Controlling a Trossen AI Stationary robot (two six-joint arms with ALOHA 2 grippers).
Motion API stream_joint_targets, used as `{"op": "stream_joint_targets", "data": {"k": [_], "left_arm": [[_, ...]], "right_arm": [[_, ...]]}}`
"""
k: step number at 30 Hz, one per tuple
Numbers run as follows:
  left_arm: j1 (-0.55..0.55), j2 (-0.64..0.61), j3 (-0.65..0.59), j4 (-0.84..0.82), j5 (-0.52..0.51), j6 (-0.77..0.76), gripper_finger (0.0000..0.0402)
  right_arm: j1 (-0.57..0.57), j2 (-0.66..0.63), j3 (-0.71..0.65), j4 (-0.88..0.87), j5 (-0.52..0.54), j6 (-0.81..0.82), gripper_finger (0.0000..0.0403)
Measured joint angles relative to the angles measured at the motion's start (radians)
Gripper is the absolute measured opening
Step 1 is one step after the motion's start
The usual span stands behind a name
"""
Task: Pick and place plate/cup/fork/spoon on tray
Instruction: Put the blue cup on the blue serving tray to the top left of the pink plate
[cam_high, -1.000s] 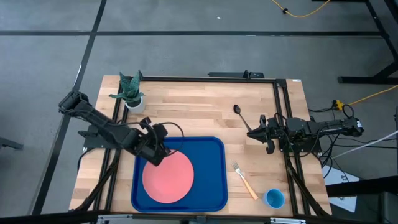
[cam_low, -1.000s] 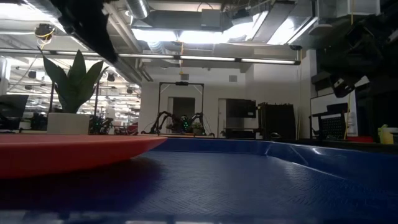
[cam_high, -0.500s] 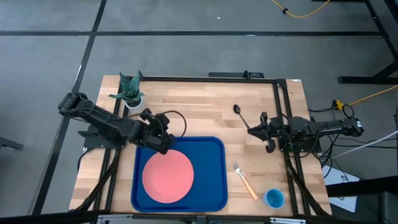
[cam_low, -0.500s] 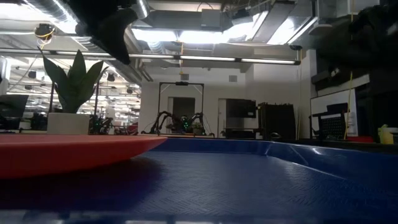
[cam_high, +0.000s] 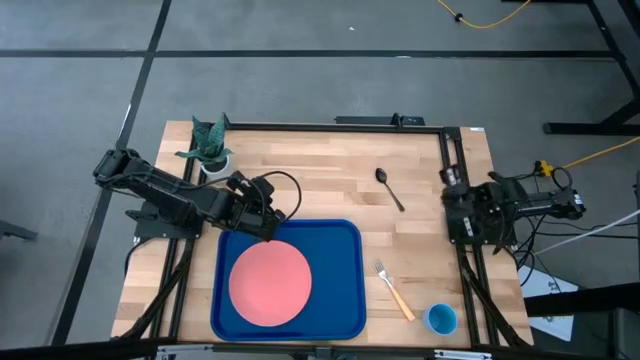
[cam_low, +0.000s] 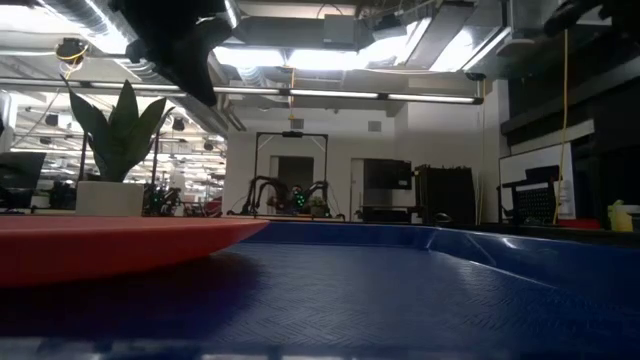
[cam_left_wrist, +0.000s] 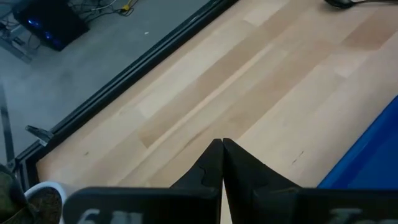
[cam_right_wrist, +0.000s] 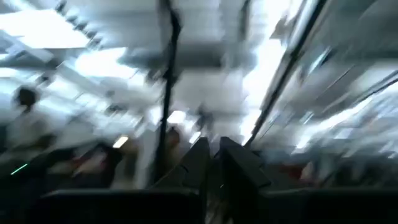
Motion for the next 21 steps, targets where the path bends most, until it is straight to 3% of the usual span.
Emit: {"op": "stream_joint_targets", "data": {"k": [2,6,10,16,21], "left_arm": [[0.0,0.0,0.0,0.0,0.009,0.0,0.0],[0.0,0.0,0.0,0.0,0.014,0.031,0.0],[0.008,0.0,0.0,0.0,0.003,0.101,0.0],[0.042,0.0,0.0,0.0,-0.019,0.102,0.0],[0.071,0.0,0.0,0.0,-0.019,0.096,0.0]], "right_arm": [[0.0,0.018,0.069,-0.194,-0.069,0.068,0.0045],[0.01,0.085,0.293,-0.674,-0.093,0.274,0.0045],[0.051,0.219,0.527,-1.046,-0.162,0.327,0.0045],[0.149,0.441,0.776,-1.321,-0.277,0.454,0.0045],[0.29,0.595,0.866,-1.488,-0.296,0.535,0.0045]]}}
